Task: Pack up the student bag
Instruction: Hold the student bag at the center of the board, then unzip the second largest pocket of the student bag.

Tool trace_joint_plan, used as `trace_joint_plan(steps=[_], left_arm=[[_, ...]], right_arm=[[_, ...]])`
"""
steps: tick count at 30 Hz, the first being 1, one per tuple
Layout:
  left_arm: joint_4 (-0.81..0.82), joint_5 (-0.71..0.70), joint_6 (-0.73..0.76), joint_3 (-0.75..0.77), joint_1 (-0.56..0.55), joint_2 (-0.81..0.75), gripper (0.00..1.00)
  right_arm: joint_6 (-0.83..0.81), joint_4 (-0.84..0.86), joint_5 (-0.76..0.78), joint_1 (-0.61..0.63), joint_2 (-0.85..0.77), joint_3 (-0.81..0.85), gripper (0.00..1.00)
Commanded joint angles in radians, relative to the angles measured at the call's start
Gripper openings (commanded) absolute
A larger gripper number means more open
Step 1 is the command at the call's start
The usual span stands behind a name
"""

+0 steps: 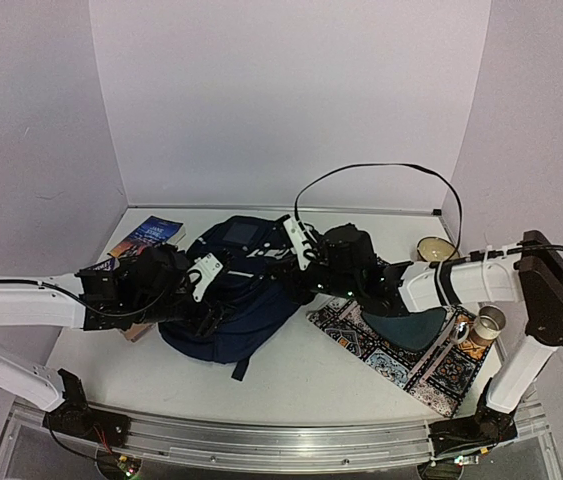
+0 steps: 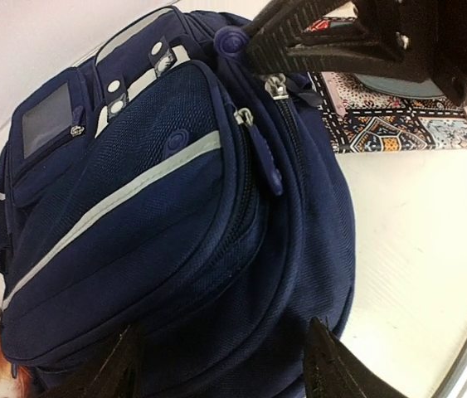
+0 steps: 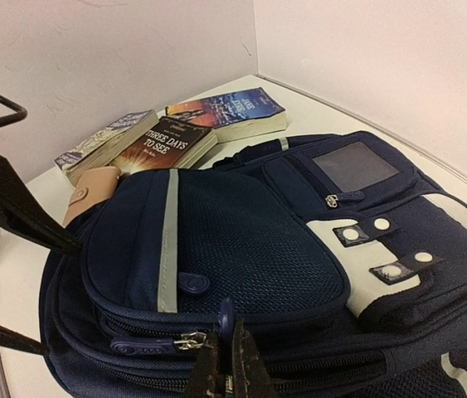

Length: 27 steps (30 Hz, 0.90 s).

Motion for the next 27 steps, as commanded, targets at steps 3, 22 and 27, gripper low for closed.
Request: trace_joint_plan(steps=[3, 22, 27], left_arm=[[0.110, -0.018, 0.082, 0.014, -0.002, 0.081, 0.50], [0.311, 0.011, -0.154, 0.081, 0.000, 0.173, 0.00], [0.354, 0.040, -0.166, 0.070, 0.001, 0.179, 0.00]], right_arm=[[0.002, 0.104, -0.033, -0.007, -0.099, 0.013, 0.00], [0.104, 0.194, -0.192, 0.085, -0.129, -0.037, 0.00], [0.098, 0.198, -0.271, 0.135, -0.069, -0.005, 0.00]])
